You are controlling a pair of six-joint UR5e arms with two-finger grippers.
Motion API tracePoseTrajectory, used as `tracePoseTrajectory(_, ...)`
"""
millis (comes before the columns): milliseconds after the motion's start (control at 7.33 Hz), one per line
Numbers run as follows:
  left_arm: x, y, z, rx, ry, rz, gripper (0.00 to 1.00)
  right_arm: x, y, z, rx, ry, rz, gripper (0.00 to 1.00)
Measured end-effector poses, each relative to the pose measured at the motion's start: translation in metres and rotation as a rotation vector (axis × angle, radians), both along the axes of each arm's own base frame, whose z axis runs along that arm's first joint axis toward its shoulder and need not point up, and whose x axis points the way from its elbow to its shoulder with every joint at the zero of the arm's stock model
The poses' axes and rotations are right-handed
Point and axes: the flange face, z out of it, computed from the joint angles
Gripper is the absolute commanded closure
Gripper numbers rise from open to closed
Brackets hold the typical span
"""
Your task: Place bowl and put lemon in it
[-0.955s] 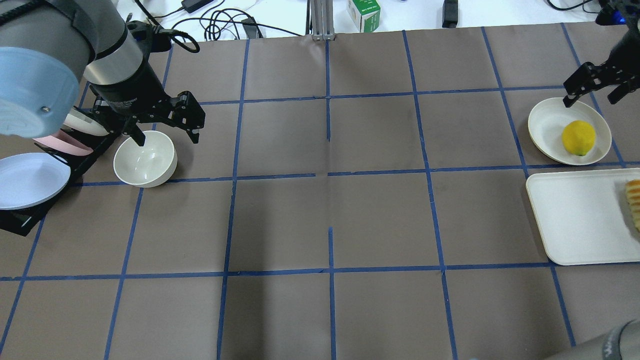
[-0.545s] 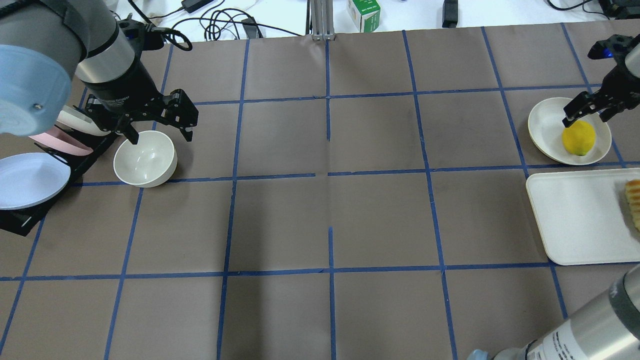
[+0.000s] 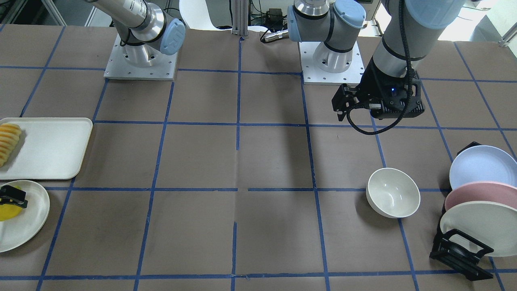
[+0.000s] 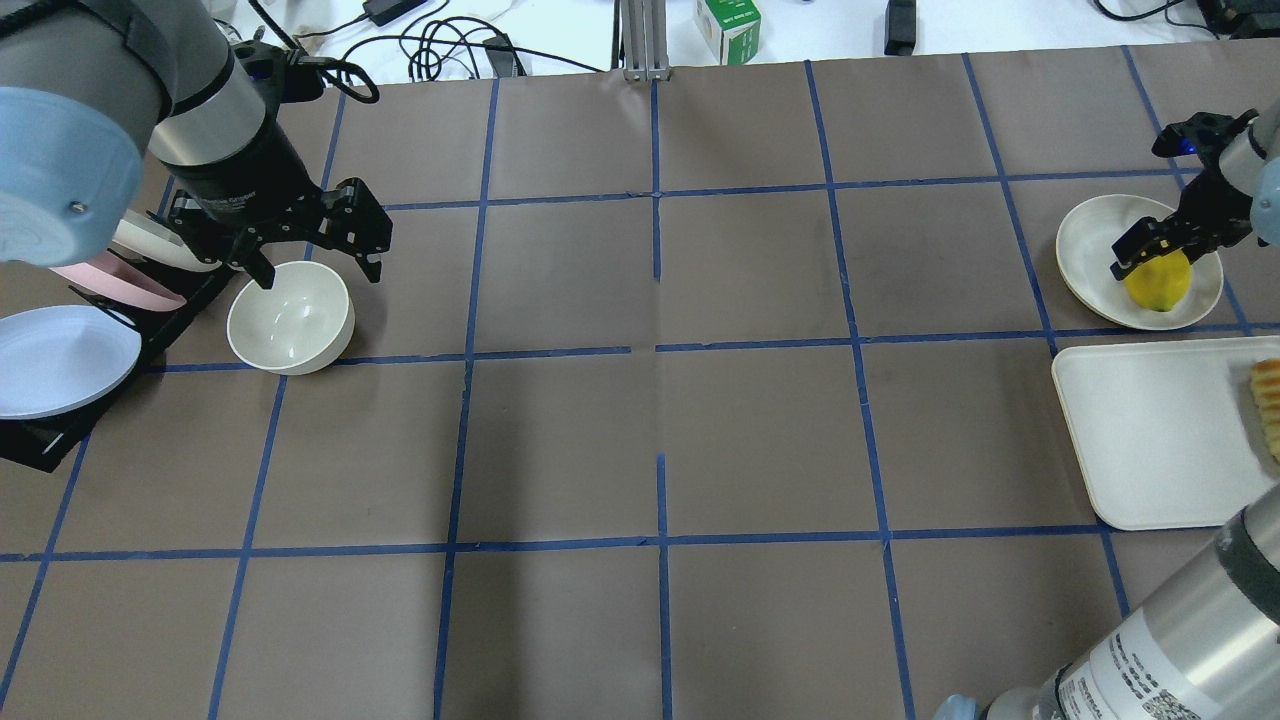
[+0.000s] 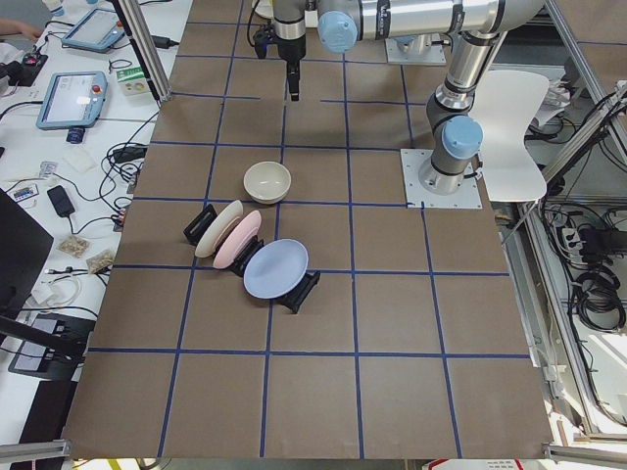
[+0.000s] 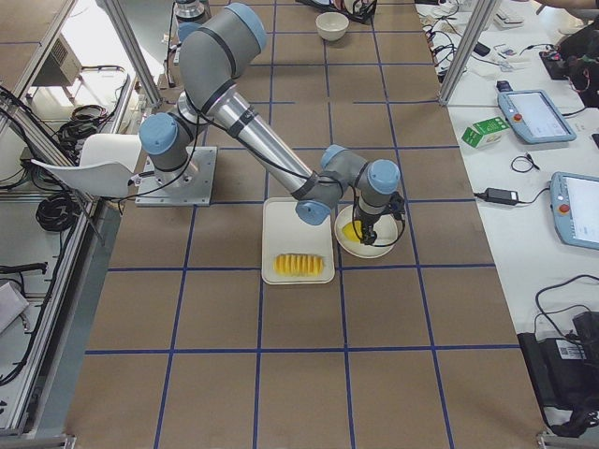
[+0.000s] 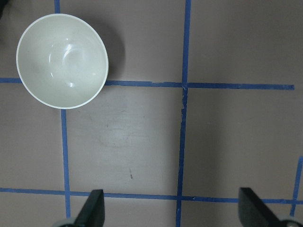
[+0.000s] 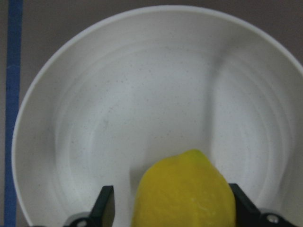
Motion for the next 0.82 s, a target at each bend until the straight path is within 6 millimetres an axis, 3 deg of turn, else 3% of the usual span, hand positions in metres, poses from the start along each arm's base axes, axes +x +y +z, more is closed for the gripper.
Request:
tracePoseTrajectory(409,0.043,-0.015,-0.006,-0.018,0.001,0.078,0.00,0.000,0.002,0.007,0.017,0.001,-0.006,0.78)
tracePoseTrajectory(545,0.058,-0.018,-0.009,-0.015,0.002,0.097,0.00,0.002,0.002,0.023,0.016,0.003,-0.006,0.78)
tracePoseTrajectory(818,0.085,-0.021,-0.013,-0.007,0.003,0.088,0.00,0.022,0.010,0.079,0.014,0.008,-0.008,0.79)
